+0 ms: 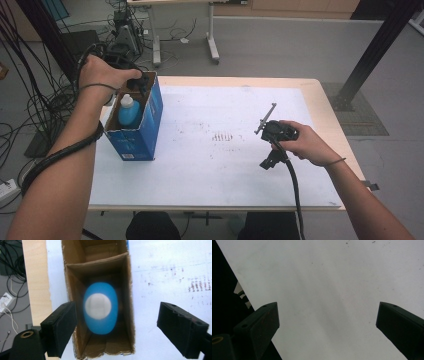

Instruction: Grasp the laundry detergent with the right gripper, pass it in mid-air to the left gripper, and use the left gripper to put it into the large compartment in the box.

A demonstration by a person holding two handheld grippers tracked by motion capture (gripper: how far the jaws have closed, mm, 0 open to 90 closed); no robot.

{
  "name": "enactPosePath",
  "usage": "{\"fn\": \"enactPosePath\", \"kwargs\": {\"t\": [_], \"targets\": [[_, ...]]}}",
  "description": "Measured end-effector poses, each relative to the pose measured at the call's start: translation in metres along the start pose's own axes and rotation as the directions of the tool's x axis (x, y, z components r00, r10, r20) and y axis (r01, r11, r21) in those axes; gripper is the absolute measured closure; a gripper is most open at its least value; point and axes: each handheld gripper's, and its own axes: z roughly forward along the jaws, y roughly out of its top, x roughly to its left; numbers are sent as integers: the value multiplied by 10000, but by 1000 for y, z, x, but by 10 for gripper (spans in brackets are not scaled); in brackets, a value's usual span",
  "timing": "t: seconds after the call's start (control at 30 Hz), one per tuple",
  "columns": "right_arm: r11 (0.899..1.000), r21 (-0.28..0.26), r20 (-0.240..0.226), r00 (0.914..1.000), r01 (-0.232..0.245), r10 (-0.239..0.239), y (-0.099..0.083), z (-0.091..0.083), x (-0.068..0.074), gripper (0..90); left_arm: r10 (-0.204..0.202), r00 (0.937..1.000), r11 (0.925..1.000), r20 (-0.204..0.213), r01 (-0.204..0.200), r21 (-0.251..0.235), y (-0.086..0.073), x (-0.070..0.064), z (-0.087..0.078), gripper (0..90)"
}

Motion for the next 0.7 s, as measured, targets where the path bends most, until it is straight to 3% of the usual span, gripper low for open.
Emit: {"fn": "enactPosePath", "kwargs": {"t": [0.3, 0.57, 0.7], "targets": [[9999, 85, 47, 9999, -114, 114, -5, -2, 1, 41, 396, 9979, 9990, 506, -386, -211, 1, -21, -9, 102], [9999, 102, 43, 9999, -128, 128, -6, -4, 2, 41, 864, 9945, 9959, 586, -847, -318, 0, -44, -14, 67], [9998, 83, 78, 9998, -168, 167, -6, -5, 3, 41, 1304, 9881, 9913, 812, -1287, -259, 0, -58, -15, 60]]}}
